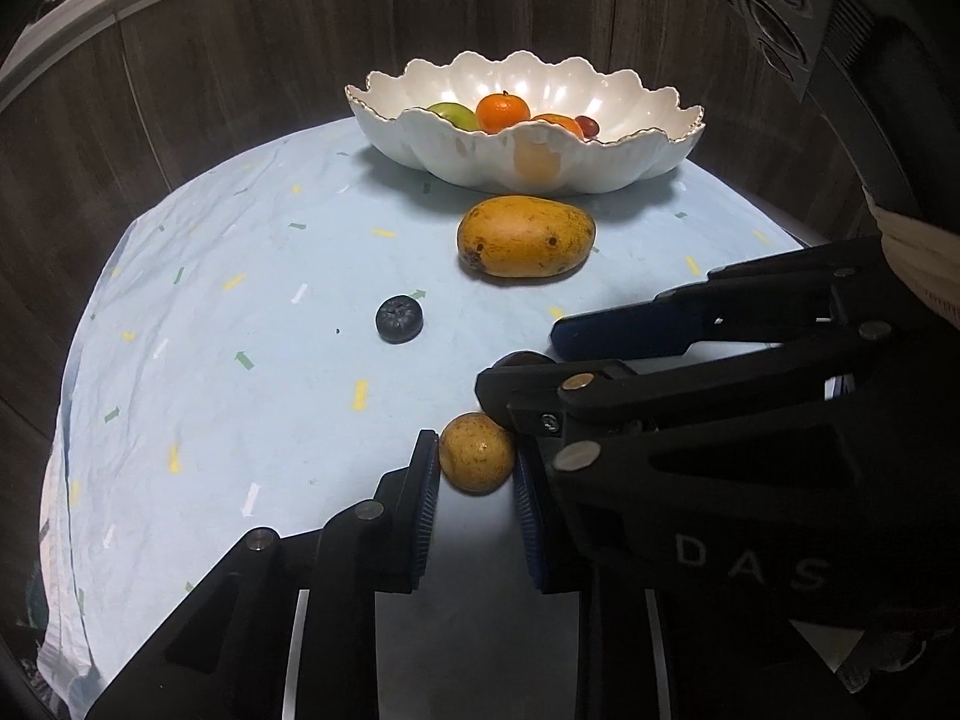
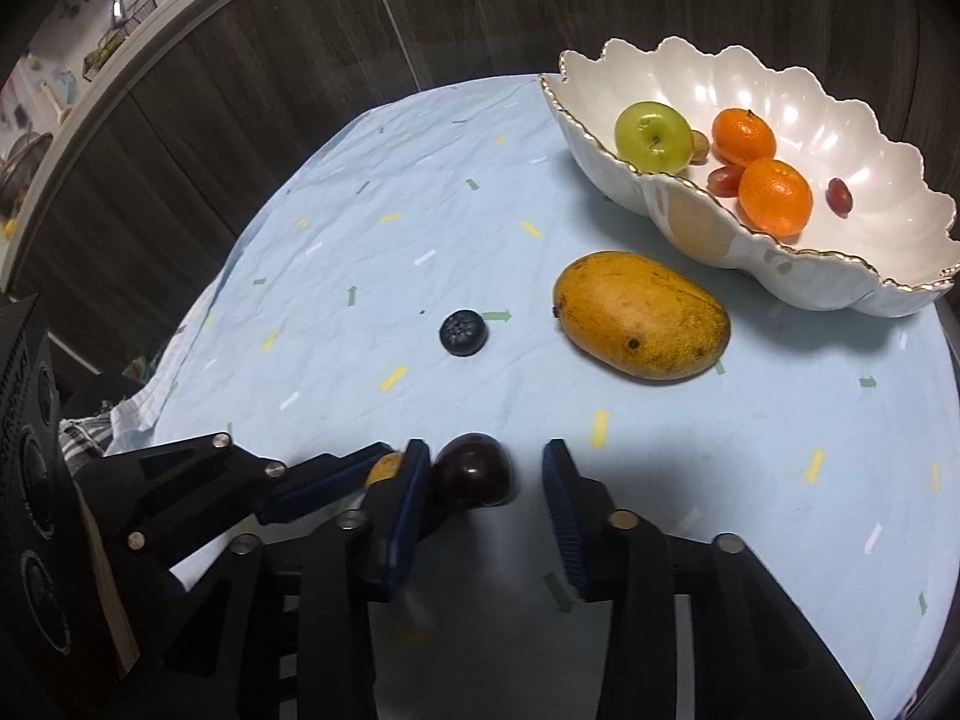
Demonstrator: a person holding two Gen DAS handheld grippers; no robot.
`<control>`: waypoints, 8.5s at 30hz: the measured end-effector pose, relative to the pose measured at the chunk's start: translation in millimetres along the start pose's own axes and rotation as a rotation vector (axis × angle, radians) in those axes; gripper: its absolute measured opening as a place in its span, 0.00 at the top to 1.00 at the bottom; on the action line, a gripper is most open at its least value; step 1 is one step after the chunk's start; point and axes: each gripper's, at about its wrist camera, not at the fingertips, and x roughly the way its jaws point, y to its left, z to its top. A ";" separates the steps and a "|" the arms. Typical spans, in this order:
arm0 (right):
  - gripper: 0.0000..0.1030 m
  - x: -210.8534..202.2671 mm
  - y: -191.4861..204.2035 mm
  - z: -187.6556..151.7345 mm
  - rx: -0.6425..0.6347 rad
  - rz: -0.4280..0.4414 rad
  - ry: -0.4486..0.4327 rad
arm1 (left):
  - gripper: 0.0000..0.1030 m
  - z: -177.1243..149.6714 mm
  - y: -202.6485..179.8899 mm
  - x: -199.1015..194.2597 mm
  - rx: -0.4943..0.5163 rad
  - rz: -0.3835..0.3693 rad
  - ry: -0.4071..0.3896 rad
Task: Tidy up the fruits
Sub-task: 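Grasp the small brown round fruit with the left tool while the right tool grasps the dark plum, then lift the brown fruit and dark plum and carry both over the white bowl, then open the left tool and right tool to drop both fruits into the bowl, then withdraw both open tools from the bowl toward the mango and blueberry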
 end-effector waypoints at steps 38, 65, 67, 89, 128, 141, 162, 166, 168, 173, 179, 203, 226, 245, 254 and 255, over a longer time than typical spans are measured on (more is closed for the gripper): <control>0.73 -50.2 2.9 0.1 0.023 -0.045 -0.126 | 0.76 16.9 8.6 -41.1 -0.027 0.089 -0.076; 0.73 -96.7 -16.8 18.4 0.069 -0.096 -0.248 | 0.76 65.1 3.9 -63.8 -0.039 0.096 -0.146; 0.73 -100.2 -19.7 20.2 0.077 -0.099 -0.257 | 0.76 71.0 2.1 -64.0 -0.038 0.094 -0.151; 0.73 -130.6 -61.2 59.4 0.139 -0.147 -0.375 | 0.76 140.7 -8.2 -60.5 0.005 0.083 -0.233; 0.73 -107.9 -129.2 89.7 0.253 -0.235 -0.420 | 0.76 199.2 -5.3 6.9 -0.013 0.087 -0.218; 0.73 -95.6 -143.0 88.4 0.274 -0.252 -0.396 | 0.76 201.8 -10.5 27.3 -0.010 0.064 -0.186; 0.12 -104.0 -147.7 83.6 0.311 -0.343 -0.430 | 0.18 197.7 -4.6 17.1 -0.034 0.120 -0.213; 0.10 -108.2 -146.1 82.7 0.319 -0.353 -0.437 | 0.12 196.2 -1.5 11.4 -0.042 0.134 -0.216; 0.10 -109.1 -145.1 82.5 0.316 -0.357 -0.436 | 0.12 195.3 -0.9 8.2 -0.046 0.135 -0.218; 0.10 -114.5 -136.4 82.5 0.305 -0.362 -0.440 | 0.11 192.7 2.0 -1.8 -0.050 0.146 -0.228; 0.10 -124.6 -122.7 81.9 0.294 -0.386 -0.453 | 0.09 187.7 7.3 -19.5 -0.059 0.161 -0.244; 0.03 -160.8 -64.1 62.0 0.267 -0.444 -0.495 | 0.08 153.8 21.5 -83.9 -0.073 0.211 -0.295; 0.03 -136.9 -39.1 43.4 0.220 -0.475 -0.443 | 0.09 106.1 36.8 -71.7 -0.070 0.219 -0.245; 0.03 -85.8 -32.4 26.4 0.188 -0.458 -0.342 | 0.21 64.0 43.5 -17.0 -0.081 0.153 -0.105; 0.03 -63.3 -31.7 26.1 0.184 -0.439 -0.304 | 0.28 56.1 41.0 4.8 -0.054 0.129 -0.083; 0.03 -61.0 -31.7 26.5 0.185 -0.437 -0.300 | 0.31 55.6 40.9 7.2 -0.051 0.128 -0.080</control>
